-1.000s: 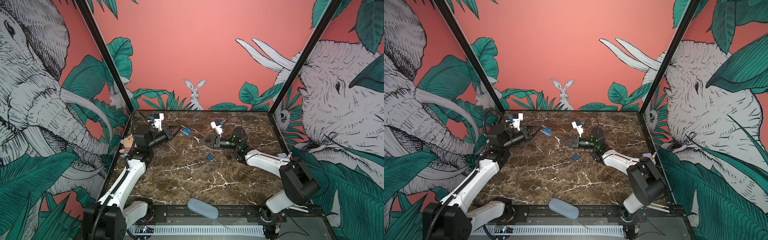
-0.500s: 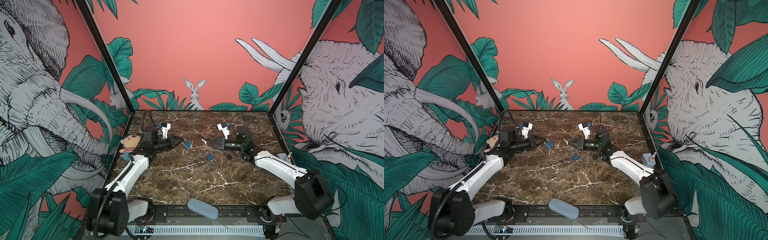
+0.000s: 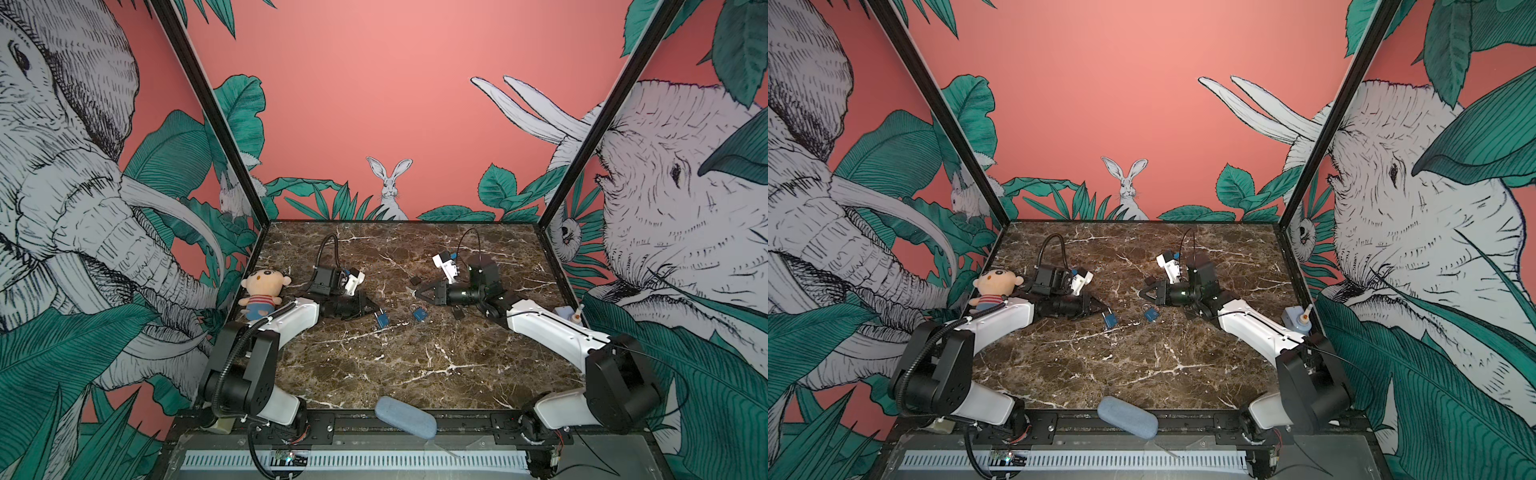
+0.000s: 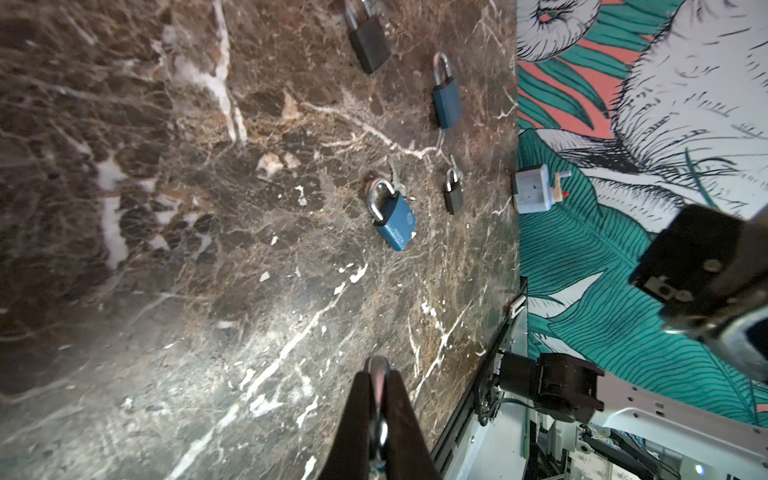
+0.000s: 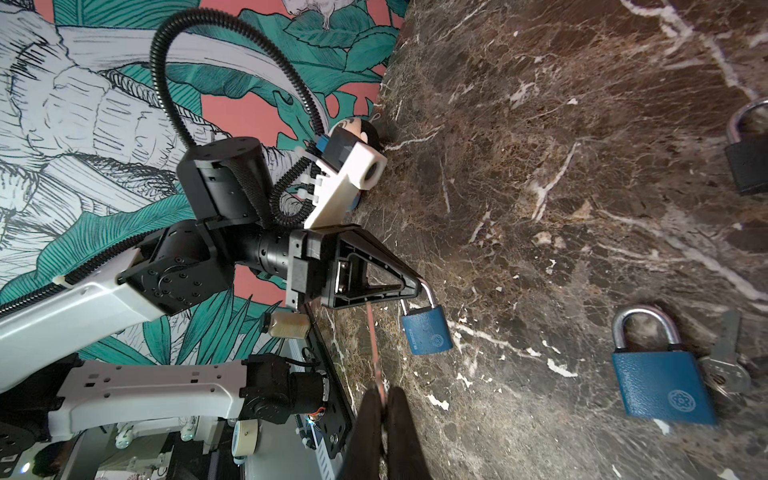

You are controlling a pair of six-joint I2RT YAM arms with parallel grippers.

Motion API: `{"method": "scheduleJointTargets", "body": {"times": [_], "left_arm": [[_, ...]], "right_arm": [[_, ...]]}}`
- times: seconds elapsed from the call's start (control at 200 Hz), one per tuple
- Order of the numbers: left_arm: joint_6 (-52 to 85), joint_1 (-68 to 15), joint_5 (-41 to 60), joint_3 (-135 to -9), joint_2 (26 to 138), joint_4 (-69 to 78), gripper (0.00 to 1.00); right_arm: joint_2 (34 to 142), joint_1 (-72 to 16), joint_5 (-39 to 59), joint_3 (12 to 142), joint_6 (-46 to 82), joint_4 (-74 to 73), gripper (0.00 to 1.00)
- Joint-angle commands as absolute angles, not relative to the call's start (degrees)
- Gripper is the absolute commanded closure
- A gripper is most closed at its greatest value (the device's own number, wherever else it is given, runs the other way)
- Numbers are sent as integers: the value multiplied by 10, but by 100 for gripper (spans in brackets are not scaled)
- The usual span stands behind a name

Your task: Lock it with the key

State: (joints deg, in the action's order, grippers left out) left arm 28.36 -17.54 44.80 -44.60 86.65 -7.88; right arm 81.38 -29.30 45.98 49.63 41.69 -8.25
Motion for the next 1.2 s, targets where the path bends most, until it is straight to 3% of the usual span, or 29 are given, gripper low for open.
{"method": "scheduleJointTargets", "body": {"times": [0.0,0.66,0.785,0.9,0.97,1.195], "left_arm": [[246,-178,448,-467,875,-92,100],[244,-183,413,-473,961,-85,100],[241,-183,388,-473,955,-99,90],[247,-183,371,-472,953,-100,88],[251,-183,360,-470,950,-101,80],[255,-183,303,-469,921,-130,75]], "right_arm": [[821,-293,459,514,408,-101,100],[867,-314,461,525,422,-132,100],[875,-318,453,530,422,-132,100],[884,-322,447,534,425,-135,100],[887,-327,435,538,423,-127,100],[888,-355,344,544,395,-69,100]]}}
